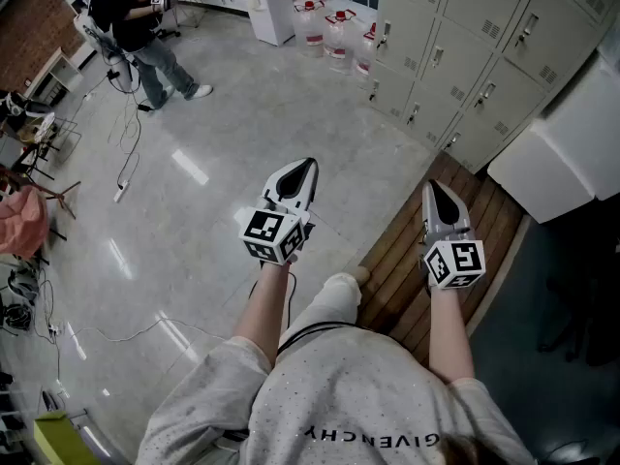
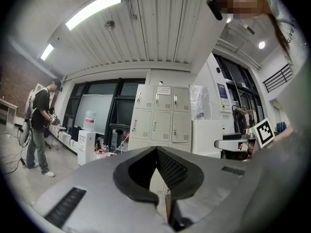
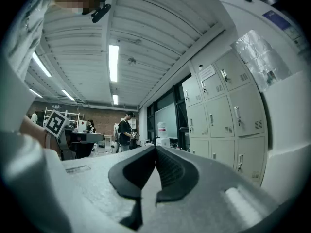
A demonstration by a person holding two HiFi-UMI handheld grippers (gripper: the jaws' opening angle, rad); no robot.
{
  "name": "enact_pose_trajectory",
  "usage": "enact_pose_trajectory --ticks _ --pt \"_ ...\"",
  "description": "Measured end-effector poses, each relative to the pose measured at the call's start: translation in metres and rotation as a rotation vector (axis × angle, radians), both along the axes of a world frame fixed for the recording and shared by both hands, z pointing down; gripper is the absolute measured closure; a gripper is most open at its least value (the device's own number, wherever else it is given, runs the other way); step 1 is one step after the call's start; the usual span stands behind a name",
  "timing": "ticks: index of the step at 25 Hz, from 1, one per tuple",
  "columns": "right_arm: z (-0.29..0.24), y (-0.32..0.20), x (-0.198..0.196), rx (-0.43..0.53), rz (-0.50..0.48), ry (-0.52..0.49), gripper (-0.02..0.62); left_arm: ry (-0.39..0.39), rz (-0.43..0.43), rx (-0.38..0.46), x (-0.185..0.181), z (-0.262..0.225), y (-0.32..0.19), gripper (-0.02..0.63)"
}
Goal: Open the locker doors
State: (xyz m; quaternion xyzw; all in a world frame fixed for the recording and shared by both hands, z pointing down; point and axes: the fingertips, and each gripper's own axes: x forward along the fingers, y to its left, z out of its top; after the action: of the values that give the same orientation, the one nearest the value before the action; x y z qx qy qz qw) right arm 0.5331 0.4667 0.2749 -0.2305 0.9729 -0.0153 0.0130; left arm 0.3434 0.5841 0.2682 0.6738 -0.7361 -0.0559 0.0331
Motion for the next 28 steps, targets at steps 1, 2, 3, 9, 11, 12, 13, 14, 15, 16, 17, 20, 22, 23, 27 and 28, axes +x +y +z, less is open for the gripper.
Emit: enact_pose_trajectory --ticks 1,2,3,9,11,12,13,14,15,16,17,20,22,23,27,28 --pt "0.000 0.002 -0.001 0.001 -0.002 0.000 0.597 0.001 0.000 -0.001 0.000 0.000 0.001 0.607" --pt "0.000 0.003 -0.002 0.002 -0.004 0.001 0.597 0.003 0.000 -0.002 0.000 0.001 0.001 0.607" --pt "0.000 0.003 -0.004 0.001 -0.006 0.000 0.597 0.004 0.001 -0.003 0.000 0.002 0.000 0.607" --pt "0.006 -0.019 -0.016 0.000 -0.008 0.014 0.597 0.018 0.006 -0.004 -0.011 0.009 -0.027 0.607" --pt "0.009 -0.032 -0.023 0.003 -0.004 0.021 0.597 0.022 0.008 0.000 -0.020 0.011 -0.042 0.607" --pt "0.010 -0.041 -0.027 0.007 -0.002 0.023 0.597 0.024 0.009 0.003 -0.025 0.012 -0.051 0.607" --pt "0.011 -0.051 -0.033 0.013 -0.001 0.027 0.597 0.024 0.011 0.008 -0.032 0.013 -0.061 0.607" --pt "0.013 -0.061 -0.040 0.019 0.000 0.030 0.597 0.024 0.014 0.013 -0.040 0.015 -0.073 0.607" --pt "0.016 -0.071 -0.049 0.026 0.001 0.031 0.597 0.023 0.018 0.018 -0.049 0.017 -0.084 0.607" --pt "0.019 -0.082 -0.058 0.033 0.004 0.029 0.597 0.021 0.025 0.024 -0.059 0.020 -0.097 0.607" --pt "0.022 -0.094 -0.069 0.040 0.008 0.022 0.597 0.018 0.032 0.030 -0.070 0.024 -0.110 0.607" --pt "0.034 -0.134 -0.102 0.056 0.026 -0.019 0.597 0.013 0.053 0.050 -0.107 0.041 -0.154 0.607" --pt "0.042 -0.162 -0.126 0.058 0.040 -0.052 0.597 -0.003 0.078 0.053 -0.131 0.051 -0.181 0.607" --pt "0.046 -0.174 -0.138 0.055 0.047 -0.067 0.597 -0.015 0.092 0.049 -0.142 0.054 -0.193 0.607" --pt "0.060 -0.215 -0.191 0.029 0.069 -0.093 0.597 -0.036 0.105 0.021 -0.194 0.062 -0.230 0.607" --pt "0.065 -0.222 -0.203 0.019 0.073 -0.090 0.597 -0.034 0.108 0.013 -0.207 0.065 -0.236 0.607"
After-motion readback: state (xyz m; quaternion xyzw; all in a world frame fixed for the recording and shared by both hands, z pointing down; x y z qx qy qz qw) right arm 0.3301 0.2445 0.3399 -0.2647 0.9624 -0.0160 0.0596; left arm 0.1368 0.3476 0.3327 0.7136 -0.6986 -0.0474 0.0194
